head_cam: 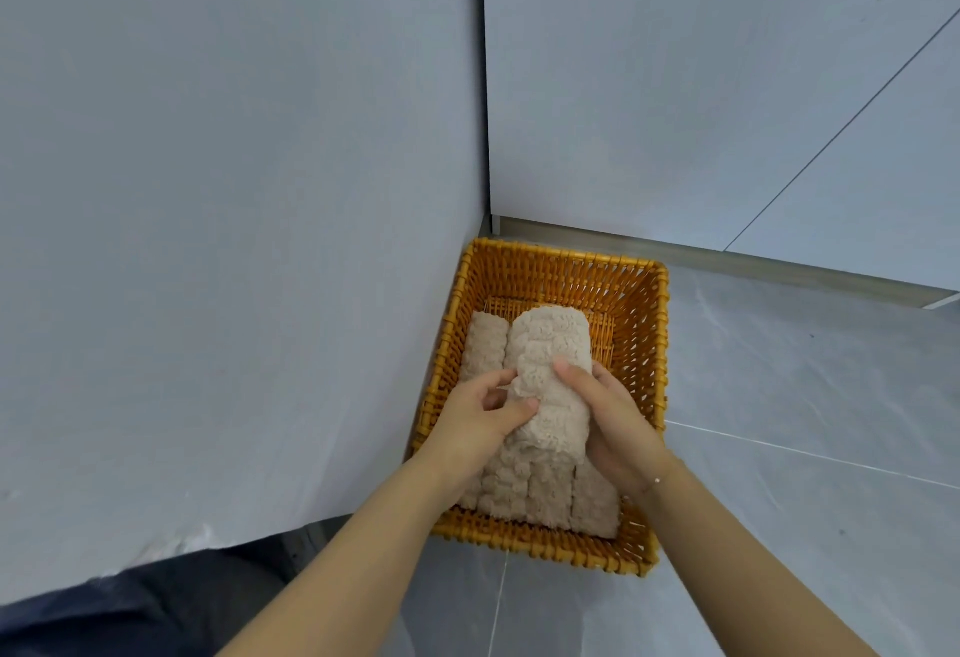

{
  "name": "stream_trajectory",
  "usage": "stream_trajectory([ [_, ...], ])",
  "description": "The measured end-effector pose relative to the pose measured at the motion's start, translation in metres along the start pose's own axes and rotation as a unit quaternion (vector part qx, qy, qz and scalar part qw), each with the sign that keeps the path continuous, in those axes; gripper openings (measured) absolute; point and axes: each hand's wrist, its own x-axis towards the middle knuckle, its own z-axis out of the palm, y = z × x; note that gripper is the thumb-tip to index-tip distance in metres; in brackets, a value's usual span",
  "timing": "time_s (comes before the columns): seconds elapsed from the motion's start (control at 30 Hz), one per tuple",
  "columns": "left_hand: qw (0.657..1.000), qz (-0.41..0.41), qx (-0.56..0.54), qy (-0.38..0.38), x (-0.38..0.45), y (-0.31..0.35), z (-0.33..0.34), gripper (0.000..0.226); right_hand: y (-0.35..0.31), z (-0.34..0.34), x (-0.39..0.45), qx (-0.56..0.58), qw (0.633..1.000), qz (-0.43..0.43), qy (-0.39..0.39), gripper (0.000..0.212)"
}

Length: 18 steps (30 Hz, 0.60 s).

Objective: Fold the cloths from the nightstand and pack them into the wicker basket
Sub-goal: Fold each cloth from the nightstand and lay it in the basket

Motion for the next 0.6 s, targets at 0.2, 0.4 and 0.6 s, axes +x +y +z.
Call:
stream_trajectory([
  [0.2, 0.998, -0.015, 0.051, -0.043, 0.000, -0.004, -0.004, 0.046, -0.027, -0.019, 0.014, -0.090, 0.992, 0.059, -0.071, 0.054],
  [0.4, 0.996, -0.032, 0.061, -0.061, 0.002, -0.007, -0.008, 0.051, -0.045, -0.032, 0.024, -0.150, 0.974, 0.090, -0.144, 0.087],
  [0.6, 0.993, -0.028, 0.080, -0.082, 0.004, -0.006, -0.011, 0.038, -0.072, -0.037, 0.027, -0.271, 0.927, 0.122, -0.228, 0.069],
])
